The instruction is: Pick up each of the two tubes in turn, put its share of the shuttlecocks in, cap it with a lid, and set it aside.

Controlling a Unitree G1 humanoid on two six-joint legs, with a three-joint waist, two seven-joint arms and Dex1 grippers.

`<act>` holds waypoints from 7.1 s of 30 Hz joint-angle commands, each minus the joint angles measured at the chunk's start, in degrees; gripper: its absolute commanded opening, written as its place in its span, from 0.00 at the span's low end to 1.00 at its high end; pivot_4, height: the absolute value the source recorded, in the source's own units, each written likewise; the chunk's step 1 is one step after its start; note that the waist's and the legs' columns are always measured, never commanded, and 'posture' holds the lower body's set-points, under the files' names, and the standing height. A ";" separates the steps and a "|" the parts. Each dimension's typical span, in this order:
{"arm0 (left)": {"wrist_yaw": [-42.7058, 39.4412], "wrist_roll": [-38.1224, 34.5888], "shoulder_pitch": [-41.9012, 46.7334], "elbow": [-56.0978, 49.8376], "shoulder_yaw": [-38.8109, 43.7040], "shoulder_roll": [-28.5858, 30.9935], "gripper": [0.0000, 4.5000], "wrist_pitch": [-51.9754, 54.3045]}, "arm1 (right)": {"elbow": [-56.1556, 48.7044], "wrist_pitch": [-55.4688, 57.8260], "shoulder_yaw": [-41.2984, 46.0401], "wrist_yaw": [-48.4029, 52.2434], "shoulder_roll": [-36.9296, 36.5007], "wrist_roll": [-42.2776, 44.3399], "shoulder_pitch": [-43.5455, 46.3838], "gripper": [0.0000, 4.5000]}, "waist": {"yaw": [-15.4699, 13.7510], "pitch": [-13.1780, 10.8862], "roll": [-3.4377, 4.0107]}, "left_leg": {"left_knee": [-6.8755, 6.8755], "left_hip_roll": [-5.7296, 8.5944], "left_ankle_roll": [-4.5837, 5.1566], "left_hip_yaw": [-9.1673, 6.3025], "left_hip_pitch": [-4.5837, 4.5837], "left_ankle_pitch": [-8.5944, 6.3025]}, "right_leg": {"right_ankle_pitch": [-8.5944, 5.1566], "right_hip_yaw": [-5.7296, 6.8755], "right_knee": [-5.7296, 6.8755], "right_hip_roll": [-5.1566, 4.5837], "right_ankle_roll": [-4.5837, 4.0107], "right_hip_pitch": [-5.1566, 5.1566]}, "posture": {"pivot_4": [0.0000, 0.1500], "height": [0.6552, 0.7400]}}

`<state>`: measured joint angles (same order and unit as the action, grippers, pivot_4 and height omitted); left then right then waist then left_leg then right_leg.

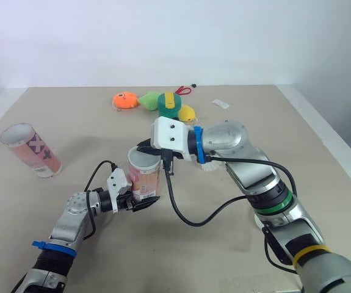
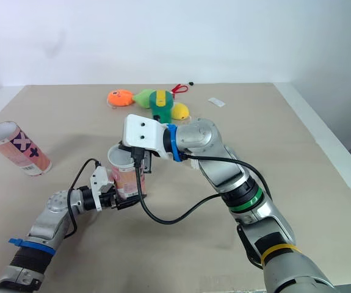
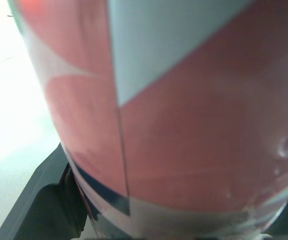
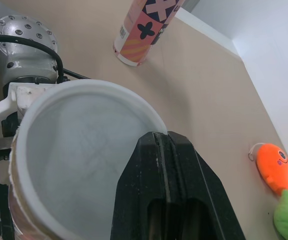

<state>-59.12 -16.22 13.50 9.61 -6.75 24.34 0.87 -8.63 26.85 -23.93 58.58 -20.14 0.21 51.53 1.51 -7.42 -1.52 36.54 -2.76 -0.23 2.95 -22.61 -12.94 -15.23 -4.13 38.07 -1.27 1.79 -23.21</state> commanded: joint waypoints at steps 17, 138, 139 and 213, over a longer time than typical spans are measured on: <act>0.20 2.94 -1.46 3.41 -3.20 0.57 0.82 2.56 | 2.82 2.79 1.91 13.21 -6.75 9.17 14.69 0.01 | -0.20 -0.21 0.02 | -0.05 0.08 -0.02 -0.07 -0.34 -0.01 | 0.04 0.05 -0.09 -0.19 -0.20 -0.14 | 1.00 1.00; -9.20 -19.46 21.57 -18.25 4.02 12.27 1.00 30.42 | -20.85 7.54 34.77 -24.43 -1.73 29.92 -35.47 0.65 | -0.43 -1.72 -0.34 | 0.30 -0.33 -0.67 -0.61 -0.80 -0.42 | -0.25 0.25 0.14 0.83 -0.26 -0.22 | 1.00 1.00; -9.42 -18.68 22.81 -17.15 2.79 10.69 1.00 29.75 | -21.60 8.62 37.56 -26.28 -2.23 31.11 -35.65 0.65 | -0.63 -1.72 -0.33 | 0.36 -0.29 -0.67 -0.68 -0.85 -0.41 | -0.25 0.29 0.15 0.84 -0.26 -0.19 | 1.00 1.00; 55.00 5.02 -18.00 -34.01 32.82 -17.18 1.00 13.07 | -6.99 -3.29 9.59 -8.74 -4.78 31.37 -21.67 0.99 | 0.16 -1.72 -0.46 | 1.01 0.13 -0.46 -0.86 -0.90 -0.15 | 0.41 -0.72 0.06 0.59 0.66 0.08 | 1.00 1.00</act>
<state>-8.16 -11.68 -4.77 -22.24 23.46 7.63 15.57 -15.97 25.40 -13.97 48.51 -25.91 32.14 28.26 1.67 -9.15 -1.98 37.55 -2.63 -0.69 2.09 -23.51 -13.08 -14.79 -4.84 38.13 -0.68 2.44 -23.13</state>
